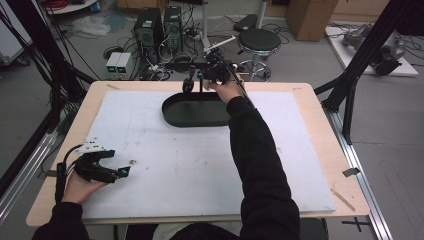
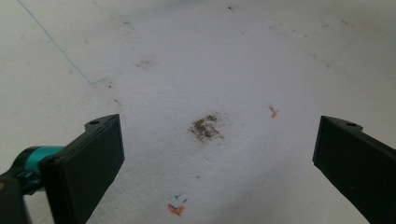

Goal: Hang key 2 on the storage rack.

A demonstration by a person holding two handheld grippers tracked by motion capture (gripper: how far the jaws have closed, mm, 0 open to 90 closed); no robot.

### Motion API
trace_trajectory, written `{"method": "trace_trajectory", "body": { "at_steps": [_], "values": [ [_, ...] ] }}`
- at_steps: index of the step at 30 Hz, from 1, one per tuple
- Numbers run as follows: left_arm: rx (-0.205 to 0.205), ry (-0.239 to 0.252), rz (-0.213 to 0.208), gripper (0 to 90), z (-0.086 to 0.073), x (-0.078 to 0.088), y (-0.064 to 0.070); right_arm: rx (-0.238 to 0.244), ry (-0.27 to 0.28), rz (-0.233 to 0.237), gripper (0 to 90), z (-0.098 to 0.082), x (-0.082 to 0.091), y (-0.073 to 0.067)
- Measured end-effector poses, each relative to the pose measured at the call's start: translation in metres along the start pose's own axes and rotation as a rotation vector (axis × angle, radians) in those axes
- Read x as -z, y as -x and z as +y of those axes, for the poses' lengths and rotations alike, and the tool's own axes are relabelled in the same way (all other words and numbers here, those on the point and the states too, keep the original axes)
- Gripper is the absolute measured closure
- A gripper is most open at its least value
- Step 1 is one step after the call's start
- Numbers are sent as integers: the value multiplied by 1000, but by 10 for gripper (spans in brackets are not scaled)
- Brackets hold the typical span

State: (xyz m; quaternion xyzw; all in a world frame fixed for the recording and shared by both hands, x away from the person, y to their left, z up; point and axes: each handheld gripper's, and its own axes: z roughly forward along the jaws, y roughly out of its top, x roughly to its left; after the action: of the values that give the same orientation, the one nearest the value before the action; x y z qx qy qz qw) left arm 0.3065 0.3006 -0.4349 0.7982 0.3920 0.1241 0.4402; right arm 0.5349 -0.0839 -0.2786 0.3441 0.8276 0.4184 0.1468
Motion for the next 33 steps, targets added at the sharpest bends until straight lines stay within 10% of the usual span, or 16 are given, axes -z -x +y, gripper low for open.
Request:
{"method": "trace_trajectory", "body": {
  "at_steps": [6, 33],
  "values": [
    [2, -2, -2, 25, 0, 0, 1, -12, 12, -50, 447, -13, 9, 0],
    [-4, -13, 1, 25, 0, -1, 1, -103, -58, -143, 9, -89, 61, 35]
  ]
}}
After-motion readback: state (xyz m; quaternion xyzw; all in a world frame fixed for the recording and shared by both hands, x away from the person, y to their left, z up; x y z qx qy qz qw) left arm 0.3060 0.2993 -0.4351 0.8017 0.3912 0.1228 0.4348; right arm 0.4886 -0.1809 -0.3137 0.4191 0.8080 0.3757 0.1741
